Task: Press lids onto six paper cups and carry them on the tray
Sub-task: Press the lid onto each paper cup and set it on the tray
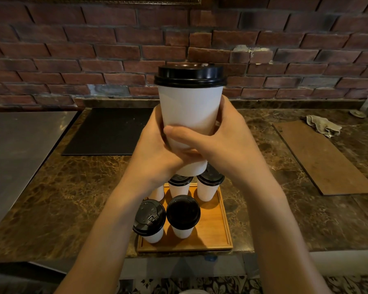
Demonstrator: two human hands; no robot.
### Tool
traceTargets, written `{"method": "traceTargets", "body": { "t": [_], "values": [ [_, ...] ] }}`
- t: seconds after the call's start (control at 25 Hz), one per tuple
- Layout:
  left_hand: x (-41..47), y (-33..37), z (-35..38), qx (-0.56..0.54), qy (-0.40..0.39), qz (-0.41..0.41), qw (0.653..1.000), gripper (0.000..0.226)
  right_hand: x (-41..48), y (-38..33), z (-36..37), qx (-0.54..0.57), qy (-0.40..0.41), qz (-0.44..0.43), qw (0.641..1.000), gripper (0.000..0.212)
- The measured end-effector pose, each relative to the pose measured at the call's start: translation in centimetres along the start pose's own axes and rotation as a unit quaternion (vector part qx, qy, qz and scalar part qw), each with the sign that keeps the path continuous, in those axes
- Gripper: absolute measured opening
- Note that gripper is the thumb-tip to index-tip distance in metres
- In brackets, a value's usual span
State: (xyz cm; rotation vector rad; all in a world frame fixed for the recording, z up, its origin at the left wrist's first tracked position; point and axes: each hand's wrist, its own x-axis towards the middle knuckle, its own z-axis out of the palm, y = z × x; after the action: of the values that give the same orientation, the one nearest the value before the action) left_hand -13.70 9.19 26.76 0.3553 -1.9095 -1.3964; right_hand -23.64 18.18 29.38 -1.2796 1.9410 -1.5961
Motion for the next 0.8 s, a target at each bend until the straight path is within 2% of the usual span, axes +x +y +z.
{"method": "traceTargets", "body": {
  "t": [0.2, 0.44, 0.68, 0.8],
  "values": [
    [-0.1, 0.0, -0.3, 0.011, -0.020, -0.003, 1.000, 0.081, -0.2, 0.0, 0.1, 0.030, 0.021, -0.004, 0.999, 0.078],
    [0.2, 0.3, -0.9, 0.003, -0.053, -0.017, 0.998, 0.081, -0.2, 0.3, -0.7, 0.110, -0.032, -0.014, 0.993, 0.074],
    [0.3, 0.3, -1.3, -0.002, -0.079, -0.021, 0.997, 0.079, 0.2, 0.6, -1.6, 0.149, -0.069, -0.007, 0.986, 0.062],
    [0.2, 0.2, -1.3, -0.019, -0.099, -0.030, 0.994, 0.082, 0.2, 0.9, -1.9, 0.144, -0.096, -0.003, 0.985, 0.062]
  ]
}}
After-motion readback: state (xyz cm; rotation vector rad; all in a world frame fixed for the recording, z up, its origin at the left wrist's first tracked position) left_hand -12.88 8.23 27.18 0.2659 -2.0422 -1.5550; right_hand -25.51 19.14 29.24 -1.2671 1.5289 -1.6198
